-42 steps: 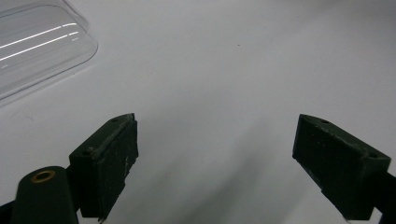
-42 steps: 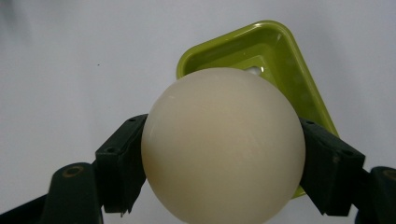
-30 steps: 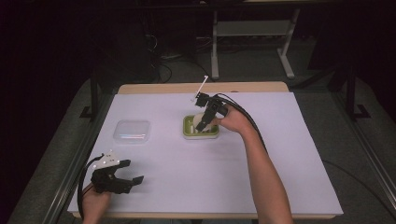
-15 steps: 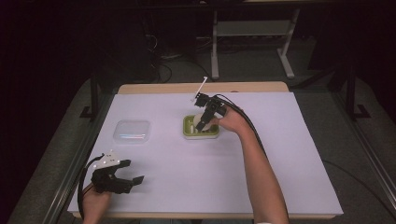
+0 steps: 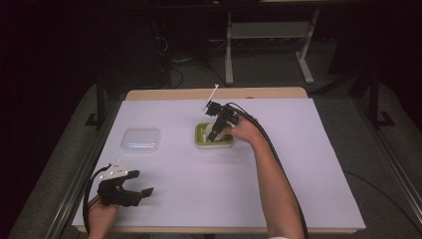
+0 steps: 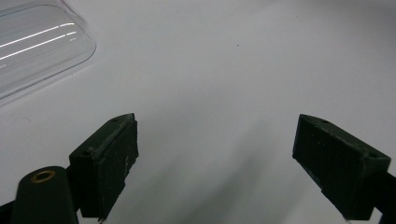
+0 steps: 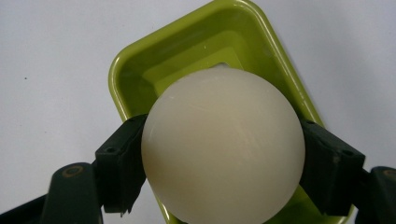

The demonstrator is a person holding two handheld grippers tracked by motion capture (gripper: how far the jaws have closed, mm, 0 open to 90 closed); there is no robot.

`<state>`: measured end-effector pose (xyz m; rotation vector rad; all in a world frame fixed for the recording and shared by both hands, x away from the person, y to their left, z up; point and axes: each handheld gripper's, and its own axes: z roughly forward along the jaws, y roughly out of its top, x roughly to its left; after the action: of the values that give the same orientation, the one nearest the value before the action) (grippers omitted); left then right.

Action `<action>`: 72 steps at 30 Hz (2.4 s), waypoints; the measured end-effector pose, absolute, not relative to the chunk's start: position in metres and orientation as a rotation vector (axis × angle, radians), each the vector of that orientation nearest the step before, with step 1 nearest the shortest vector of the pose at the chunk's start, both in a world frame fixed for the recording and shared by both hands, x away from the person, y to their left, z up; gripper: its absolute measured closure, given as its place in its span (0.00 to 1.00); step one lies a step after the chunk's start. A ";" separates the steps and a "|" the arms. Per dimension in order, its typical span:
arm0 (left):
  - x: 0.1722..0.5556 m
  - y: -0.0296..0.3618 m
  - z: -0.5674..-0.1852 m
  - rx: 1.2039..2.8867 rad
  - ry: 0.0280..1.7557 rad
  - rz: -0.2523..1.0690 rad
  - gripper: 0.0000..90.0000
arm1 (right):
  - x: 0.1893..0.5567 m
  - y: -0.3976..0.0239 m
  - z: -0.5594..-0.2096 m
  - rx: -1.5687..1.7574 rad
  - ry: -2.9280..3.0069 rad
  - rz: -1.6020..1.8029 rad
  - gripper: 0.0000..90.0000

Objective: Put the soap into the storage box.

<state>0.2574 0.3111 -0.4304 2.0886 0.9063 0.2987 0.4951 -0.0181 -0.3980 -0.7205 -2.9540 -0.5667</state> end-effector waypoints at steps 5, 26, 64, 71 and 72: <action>0.257 0.311 -0.431 2.087 0.907 0.299 0.15 | 0.496 -0.017 -0.399 -0.724 -2.950 -0.573 0.26; 0.257 0.310 -0.430 2.091 0.905 0.297 0.15 | 0.495 -0.015 -0.399 -0.732 -2.960 -0.569 0.26; 0.257 0.308 -0.430 2.092 0.903 0.297 0.15 | 0.484 -0.027 -0.379 -0.748 -2.951 -0.648 0.27; 0.256 0.308 -0.430 2.093 0.906 0.294 0.15 | 0.480 -0.037 -0.377 -0.752 -2.936 -0.644 0.25; 0.257 0.308 -0.430 2.096 0.903 0.298 0.15 | 0.479 -0.038 -0.376 -0.756 -2.935 -0.643 0.26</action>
<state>0.2566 0.3076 -0.4301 2.0957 0.9027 0.2978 0.4787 -0.0379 -0.3765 -0.7556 -2.9355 -0.6435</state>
